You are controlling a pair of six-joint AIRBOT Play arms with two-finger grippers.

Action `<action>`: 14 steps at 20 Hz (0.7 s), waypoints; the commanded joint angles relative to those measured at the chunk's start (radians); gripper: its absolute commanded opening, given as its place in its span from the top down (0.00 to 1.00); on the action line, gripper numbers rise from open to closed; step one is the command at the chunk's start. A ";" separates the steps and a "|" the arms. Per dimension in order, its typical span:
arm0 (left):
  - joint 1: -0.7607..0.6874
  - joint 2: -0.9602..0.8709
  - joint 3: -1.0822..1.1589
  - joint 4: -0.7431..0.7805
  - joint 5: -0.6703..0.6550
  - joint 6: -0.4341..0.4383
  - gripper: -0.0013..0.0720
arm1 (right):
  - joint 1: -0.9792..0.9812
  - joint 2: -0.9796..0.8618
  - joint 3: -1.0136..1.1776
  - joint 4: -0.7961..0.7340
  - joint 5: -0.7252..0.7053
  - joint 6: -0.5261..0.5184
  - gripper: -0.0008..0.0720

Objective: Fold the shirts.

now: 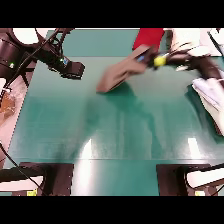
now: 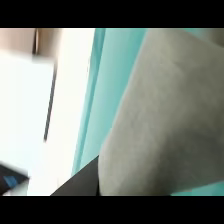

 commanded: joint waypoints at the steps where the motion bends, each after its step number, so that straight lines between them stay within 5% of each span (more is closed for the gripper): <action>1: 0.001 0.000 0.000 0.000 0.010 0.001 0.95 | -0.282 0.103 0.091 -0.059 0.037 0.158 0.96; 8: 0.001 0.000 0.000 -0.003 0.010 0.000 0.94 | -0.956 0.159 0.138 -0.087 0.223 0.276 0.96; 14: 0.001 0.000 0.000 -0.021 0.018 -0.007 0.94 | -1.274 0.153 0.020 -0.412 0.476 0.294 0.95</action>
